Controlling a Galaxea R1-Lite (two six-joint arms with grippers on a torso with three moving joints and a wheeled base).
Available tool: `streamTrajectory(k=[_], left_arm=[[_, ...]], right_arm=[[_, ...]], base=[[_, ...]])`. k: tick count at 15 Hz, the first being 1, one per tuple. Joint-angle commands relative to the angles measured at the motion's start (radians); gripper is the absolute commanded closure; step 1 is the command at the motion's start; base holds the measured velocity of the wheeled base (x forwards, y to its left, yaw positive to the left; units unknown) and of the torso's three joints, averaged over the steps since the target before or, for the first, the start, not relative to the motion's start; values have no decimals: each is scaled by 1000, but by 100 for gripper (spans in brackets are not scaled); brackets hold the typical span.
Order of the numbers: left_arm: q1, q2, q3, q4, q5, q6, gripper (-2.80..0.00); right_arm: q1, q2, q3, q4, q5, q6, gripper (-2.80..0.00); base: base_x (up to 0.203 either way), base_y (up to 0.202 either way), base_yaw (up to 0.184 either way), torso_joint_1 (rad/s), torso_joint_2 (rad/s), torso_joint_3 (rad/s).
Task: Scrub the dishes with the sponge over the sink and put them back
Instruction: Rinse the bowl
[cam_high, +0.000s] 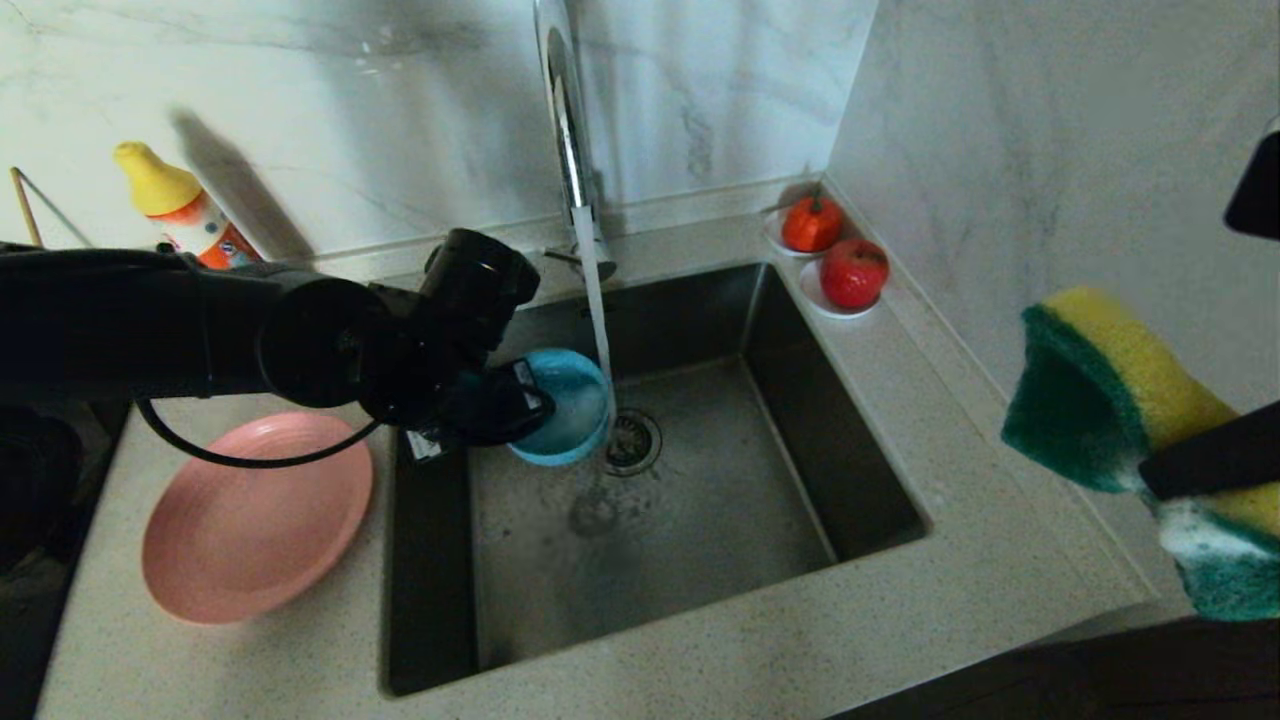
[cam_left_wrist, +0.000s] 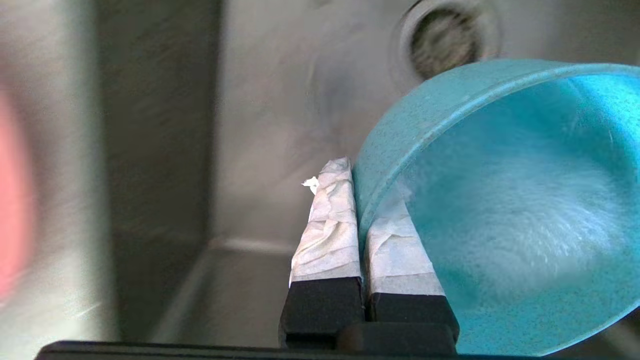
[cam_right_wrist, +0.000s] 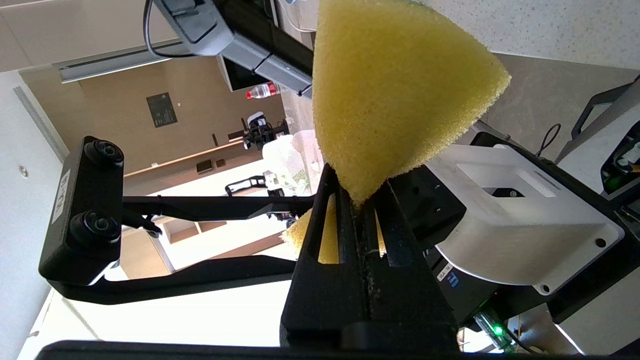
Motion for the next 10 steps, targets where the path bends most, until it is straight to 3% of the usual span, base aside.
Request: streamTrajectory(k=[1, 4, 10], left_arm=[[-1, -95, 92, 9, 17, 37, 0], [-1, -209, 219, 0, 143, 172, 0], [-26, -408, 281, -37, 257, 470, 0]], right_arm=[[0, -7, 2, 4, 5, 5, 0], [0, -20, 4, 5, 5, 8, 0], [-15, -37, 42, 4, 3, 9, 0]], base=[[0, 0, 0, 0, 0, 0], [0, 0, 0, 0, 0, 0], [0, 0, 0, 0, 0, 0]])
